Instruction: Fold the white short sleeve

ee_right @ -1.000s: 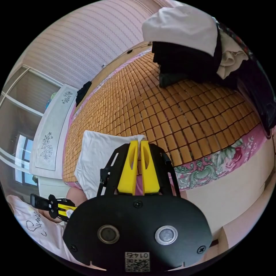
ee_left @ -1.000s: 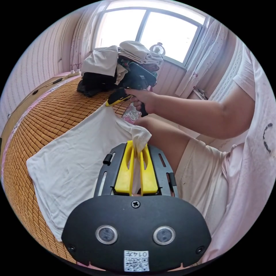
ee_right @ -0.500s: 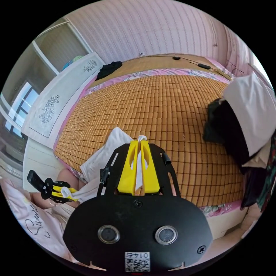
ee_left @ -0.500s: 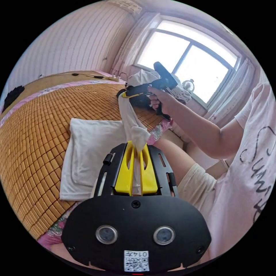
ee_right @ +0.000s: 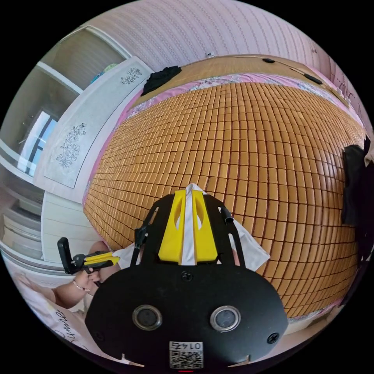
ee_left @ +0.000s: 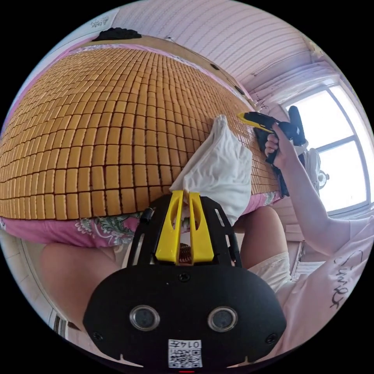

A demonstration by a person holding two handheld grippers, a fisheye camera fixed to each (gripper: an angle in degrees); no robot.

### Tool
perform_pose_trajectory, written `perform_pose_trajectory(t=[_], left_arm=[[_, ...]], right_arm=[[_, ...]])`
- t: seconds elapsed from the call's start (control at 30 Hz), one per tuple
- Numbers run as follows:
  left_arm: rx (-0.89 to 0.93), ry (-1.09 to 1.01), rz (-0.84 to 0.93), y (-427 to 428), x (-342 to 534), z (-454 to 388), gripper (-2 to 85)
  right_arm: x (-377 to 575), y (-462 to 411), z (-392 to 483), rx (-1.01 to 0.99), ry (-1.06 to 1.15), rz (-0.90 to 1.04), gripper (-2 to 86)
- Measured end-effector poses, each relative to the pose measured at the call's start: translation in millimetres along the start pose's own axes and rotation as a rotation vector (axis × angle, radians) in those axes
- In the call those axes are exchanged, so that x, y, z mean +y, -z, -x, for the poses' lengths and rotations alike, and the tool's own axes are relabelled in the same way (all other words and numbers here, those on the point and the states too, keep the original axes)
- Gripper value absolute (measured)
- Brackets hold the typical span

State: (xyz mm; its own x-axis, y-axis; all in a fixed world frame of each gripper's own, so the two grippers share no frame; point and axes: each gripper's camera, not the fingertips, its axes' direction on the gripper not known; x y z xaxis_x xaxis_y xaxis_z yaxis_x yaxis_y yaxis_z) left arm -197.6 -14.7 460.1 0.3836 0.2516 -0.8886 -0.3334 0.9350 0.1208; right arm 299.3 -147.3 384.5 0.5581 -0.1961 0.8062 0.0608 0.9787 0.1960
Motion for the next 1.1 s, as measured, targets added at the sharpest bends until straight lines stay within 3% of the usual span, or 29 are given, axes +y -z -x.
perform_pose_trajectory(t=[0.1,0.27,0.43,0.7,0.8,1.1], left_arm=[[-0.084,0.032,-0.011,9,2,2,1.2],[-0.099,-0.144,-0.139,14,1,-31,6.5],[-0.113,-0.201,0.002,-41,-12,-53,10.2],[-0.202,-0.286,0.029,-71,-1,-77,3.1],[-0.109,-0.261,0.010,-68,9,-75,0.2],[0.064,-0.644,-0.173,-2,69,-168,-0.8]], right_arm=[[-2,-10,15,0.098,0.115,0.048,6.2],[-3,-51,49,0.182,0.302,0.208,15.9],[-3,-63,68,0.141,0.316,0.248,14.1],[5,-52,89,0.031,0.332,0.267,5.9],[21,-20,95,0.021,0.334,0.159,3.8],[156,173,93,-0.038,0.206,-0.349,2.4]])
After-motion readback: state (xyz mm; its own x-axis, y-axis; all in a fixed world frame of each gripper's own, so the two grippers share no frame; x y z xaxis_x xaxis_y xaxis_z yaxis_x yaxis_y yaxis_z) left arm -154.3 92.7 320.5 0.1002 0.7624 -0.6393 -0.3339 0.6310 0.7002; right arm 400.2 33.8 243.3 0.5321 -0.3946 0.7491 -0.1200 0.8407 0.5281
